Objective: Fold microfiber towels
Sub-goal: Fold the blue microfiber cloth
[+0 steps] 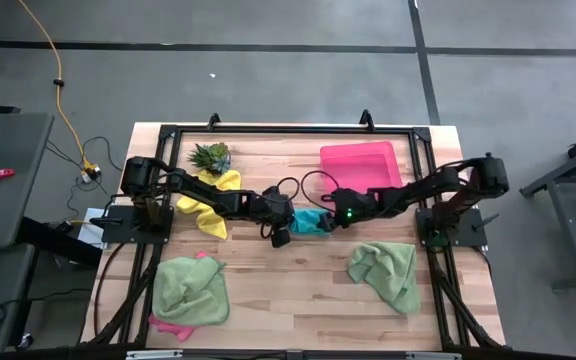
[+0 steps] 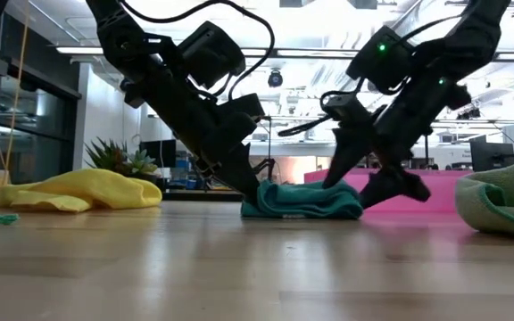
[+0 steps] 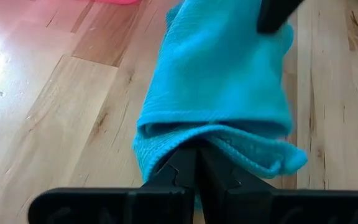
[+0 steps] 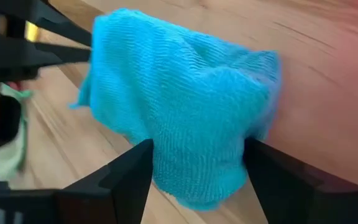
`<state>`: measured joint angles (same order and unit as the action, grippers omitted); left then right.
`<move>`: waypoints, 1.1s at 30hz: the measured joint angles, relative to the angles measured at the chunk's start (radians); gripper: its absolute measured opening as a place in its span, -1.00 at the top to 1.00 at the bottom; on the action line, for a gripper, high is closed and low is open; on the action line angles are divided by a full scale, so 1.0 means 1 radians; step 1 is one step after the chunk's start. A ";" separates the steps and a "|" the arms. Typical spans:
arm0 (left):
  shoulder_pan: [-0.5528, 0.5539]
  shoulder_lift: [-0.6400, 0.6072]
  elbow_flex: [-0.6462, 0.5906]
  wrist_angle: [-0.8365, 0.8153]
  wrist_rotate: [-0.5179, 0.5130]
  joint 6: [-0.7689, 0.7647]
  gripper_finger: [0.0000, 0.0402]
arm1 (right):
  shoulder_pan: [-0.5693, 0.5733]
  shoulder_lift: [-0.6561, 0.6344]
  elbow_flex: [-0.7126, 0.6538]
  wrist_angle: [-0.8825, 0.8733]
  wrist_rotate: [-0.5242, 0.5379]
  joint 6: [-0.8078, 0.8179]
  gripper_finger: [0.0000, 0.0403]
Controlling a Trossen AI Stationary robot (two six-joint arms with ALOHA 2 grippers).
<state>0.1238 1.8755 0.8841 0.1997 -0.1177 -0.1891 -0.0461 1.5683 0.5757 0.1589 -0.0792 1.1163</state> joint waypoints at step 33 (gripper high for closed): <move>0.000 0.000 0.000 0.002 0.000 0.017 1.00 | 0.007 -0.008 0.003 -0.066 0.088 0.144 -0.18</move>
<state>0.1238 1.8755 0.8841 0.2012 -0.1181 -0.1722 -0.0387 1.5600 0.5785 0.0925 0.0084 1.2606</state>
